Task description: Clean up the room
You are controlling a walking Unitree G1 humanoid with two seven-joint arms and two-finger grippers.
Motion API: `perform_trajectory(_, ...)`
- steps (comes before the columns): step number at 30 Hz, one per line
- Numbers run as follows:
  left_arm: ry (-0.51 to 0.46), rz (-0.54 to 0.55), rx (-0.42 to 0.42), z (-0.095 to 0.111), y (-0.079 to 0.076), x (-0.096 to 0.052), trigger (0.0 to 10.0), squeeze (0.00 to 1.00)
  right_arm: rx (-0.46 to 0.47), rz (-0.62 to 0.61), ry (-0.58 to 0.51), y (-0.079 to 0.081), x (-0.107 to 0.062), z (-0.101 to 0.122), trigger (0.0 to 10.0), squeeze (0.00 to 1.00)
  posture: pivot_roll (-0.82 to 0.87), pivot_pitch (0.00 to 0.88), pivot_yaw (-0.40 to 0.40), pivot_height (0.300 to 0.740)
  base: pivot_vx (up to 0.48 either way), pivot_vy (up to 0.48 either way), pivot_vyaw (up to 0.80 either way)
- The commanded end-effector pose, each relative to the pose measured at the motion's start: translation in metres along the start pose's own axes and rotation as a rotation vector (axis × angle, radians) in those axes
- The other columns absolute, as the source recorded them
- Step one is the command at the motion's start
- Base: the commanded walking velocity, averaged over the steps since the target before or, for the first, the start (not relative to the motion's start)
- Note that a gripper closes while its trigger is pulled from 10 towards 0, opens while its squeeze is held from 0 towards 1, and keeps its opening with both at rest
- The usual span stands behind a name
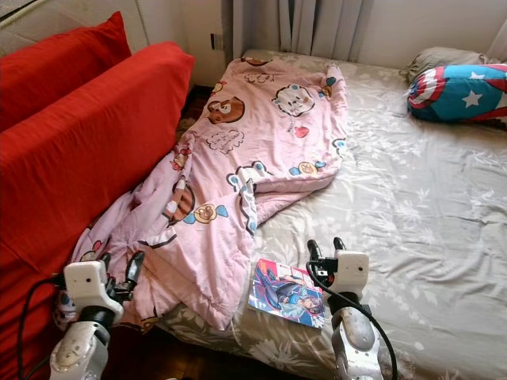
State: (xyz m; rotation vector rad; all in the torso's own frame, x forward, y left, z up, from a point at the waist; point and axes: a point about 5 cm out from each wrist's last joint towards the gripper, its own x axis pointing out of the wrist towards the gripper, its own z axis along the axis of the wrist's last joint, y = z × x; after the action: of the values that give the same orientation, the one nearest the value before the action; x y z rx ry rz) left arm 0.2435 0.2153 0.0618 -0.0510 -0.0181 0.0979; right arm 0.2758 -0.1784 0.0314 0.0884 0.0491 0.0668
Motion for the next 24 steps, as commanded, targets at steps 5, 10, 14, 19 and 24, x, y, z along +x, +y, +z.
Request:
perform_trajectory(5, 0.031, 0.015, -0.006, -0.0032, 0.0028, 0.0001, 10.0, 0.00, -0.019, -0.014, 0.046, -0.0046, 0.0002, -0.0014, 10.0, 0.00, -0.09, 0.146, -0.057, 0.740, 0.000, 0.000, 0.00)
perform_trajectory(10, 0.041, 0.027, -0.011, -0.0055, 0.0054, 0.0022, 10.0, 0.00, -0.015, -0.009, 0.047, -0.0032, 0.0011, -0.0018, 10.0, 0.00, -0.10, 0.157, -0.057, 0.700, 0.000, 0.000, 0.00)
perform_trajectory(14, 0.046, 0.012, -0.014, -0.0056, 0.0032, 0.0049, 10.0, 0.00, -0.011, 0.003, 0.023, -0.0011, 0.0012, 0.0008, 10.0, 0.00, -0.09, 0.163, -0.051, 0.690, 0.000, 0.000, 0.00)
perform_trajectory(19, 0.051, 0.004, -0.015, -0.0068, 0.0028, 0.0060, 10.0, 0.00, -0.013, -0.009, 0.048, -0.0007, 0.0043, 0.0000, 10.0, 0.00, -0.09, 0.169, -0.049, 0.690, 0.000, 0.000, 0.00)
perform_trajectory(24, 0.054, -0.001, -0.018, -0.0076, 0.0018, 0.0066, 10.0, 0.00, -0.014, 0.006, 0.046, 0.0013, 0.0039, -0.0009, 10.0, 0.00, -0.09, 0.173, -0.049, 0.665, 0.000, 0.000, 0.00)
